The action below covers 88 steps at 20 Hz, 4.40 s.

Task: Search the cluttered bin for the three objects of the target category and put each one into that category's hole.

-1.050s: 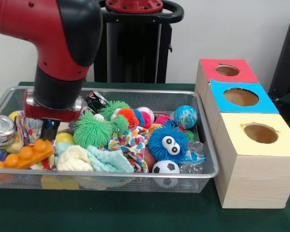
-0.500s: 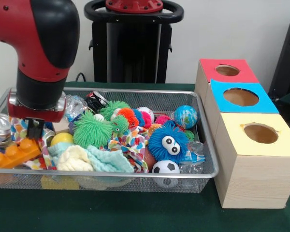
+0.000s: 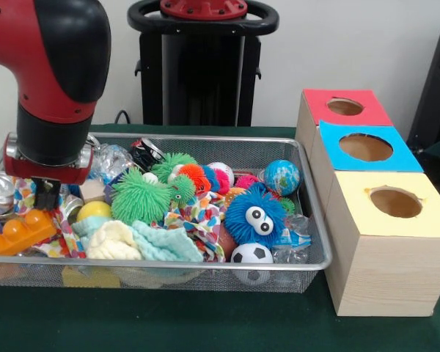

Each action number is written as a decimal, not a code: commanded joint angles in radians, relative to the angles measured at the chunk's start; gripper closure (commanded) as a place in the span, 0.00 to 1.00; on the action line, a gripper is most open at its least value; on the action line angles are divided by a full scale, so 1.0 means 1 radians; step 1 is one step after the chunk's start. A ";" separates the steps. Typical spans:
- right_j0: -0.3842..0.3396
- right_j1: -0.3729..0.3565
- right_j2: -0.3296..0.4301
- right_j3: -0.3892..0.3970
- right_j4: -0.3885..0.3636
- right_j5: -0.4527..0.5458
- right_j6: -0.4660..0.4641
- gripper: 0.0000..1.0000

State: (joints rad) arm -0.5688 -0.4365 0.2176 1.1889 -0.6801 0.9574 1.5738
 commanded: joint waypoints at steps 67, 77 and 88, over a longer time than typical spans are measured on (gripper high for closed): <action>-0.033 0.122 0.090 0.079 -0.015 -0.066 -0.173 1.00; -0.171 0.099 0.240 0.168 0.216 0.081 -0.245 1.00; -0.221 0.048 0.301 0.215 0.306 0.277 -0.279 1.00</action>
State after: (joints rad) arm -0.7773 -0.3707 0.3930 1.2845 -0.4244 1.1101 1.5728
